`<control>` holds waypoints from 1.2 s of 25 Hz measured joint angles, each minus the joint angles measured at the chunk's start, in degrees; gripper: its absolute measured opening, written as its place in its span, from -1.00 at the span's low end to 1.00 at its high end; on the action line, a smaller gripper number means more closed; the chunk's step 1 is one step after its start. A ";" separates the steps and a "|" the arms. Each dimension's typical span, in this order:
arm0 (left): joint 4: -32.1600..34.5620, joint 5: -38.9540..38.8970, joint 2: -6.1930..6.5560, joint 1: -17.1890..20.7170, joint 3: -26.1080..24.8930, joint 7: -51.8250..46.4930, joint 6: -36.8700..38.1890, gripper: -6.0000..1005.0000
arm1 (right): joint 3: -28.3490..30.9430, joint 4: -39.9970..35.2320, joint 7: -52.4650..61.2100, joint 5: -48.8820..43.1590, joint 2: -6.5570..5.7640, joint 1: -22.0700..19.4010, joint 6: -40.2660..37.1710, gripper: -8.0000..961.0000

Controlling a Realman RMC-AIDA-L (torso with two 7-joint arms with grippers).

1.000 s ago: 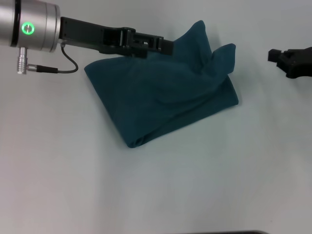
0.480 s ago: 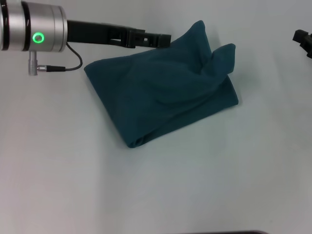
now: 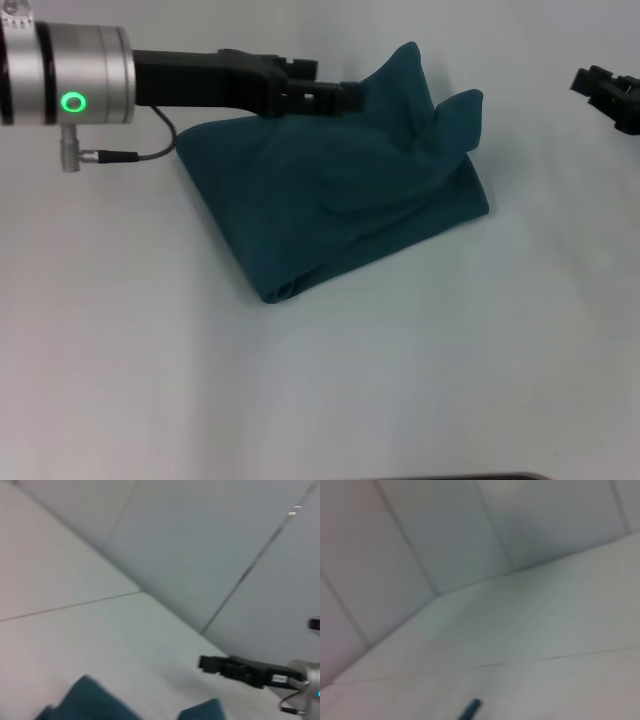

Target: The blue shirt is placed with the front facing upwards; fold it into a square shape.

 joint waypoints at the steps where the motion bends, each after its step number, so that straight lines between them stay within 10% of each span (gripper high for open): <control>1: 1.08 -0.99 -0.01 -0.36 0.20 1.17 -0.05 0.86 | -0.02 0.00 -0.25 -0.03 0.21 -0.05 -0.74 -0.74; 11: 10.34 -5.16 -0.20 -3.56 0.81 10.17 -1.13 0.86 | -0.22 1.51 -3.51 0.03 0.68 0.01 -2.33 -0.02; 21: 13.53 -8.20 -0.54 -4.90 5.08 12.12 -15.09 0.86 | -0.51 2.13 -4.42 -0.19 0.70 -0.11 -3.30 0.04; 30: 11.27 -8.58 -0.01 -1.36 1.12 11.35 -8.92 0.86 | -4.46 1.69 -3.98 -0.50 0.49 0.70 -3.32 0.05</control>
